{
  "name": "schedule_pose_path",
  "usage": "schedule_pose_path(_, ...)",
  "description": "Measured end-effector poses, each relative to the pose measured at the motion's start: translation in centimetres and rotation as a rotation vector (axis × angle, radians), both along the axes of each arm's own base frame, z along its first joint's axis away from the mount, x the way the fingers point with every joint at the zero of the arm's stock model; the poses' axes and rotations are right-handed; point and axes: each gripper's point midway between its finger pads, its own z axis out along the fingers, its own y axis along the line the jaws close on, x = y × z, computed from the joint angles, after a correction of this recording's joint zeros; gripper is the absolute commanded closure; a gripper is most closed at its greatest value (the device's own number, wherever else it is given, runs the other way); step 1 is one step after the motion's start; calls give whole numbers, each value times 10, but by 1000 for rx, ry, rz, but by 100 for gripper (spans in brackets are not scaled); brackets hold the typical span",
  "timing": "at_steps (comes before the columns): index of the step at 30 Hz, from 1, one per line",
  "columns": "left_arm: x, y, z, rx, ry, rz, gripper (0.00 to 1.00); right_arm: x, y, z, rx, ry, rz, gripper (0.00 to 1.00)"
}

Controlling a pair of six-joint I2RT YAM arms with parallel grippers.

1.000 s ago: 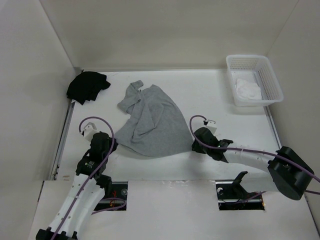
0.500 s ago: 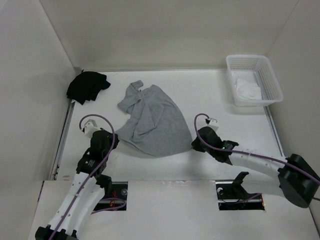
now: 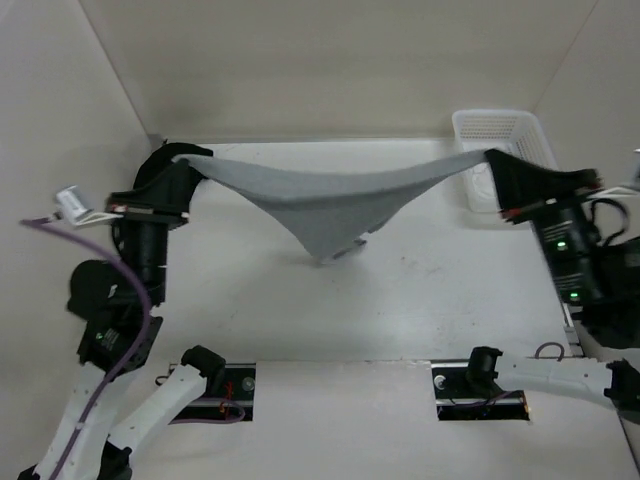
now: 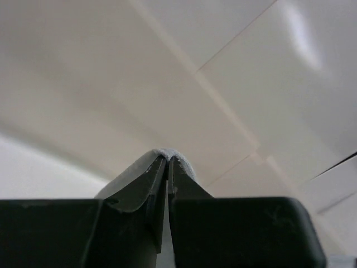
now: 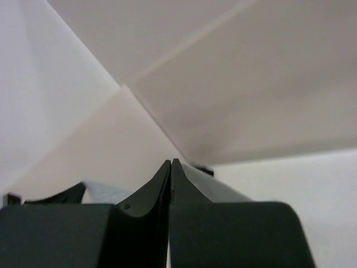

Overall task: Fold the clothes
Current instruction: Flatten the tank top out

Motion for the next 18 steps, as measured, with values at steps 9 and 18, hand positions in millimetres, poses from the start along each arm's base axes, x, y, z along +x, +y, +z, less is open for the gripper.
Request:
schedule_pose_path(9, -79, 59, 153, -119, -371, 130, 98, -20, -59, 120, 46, -188, -172, 100)
schedule_pose_path(18, 51, 27, 75, 63, -122, 249, 98, 104, -17, 61, -266, -113, -426, 100)
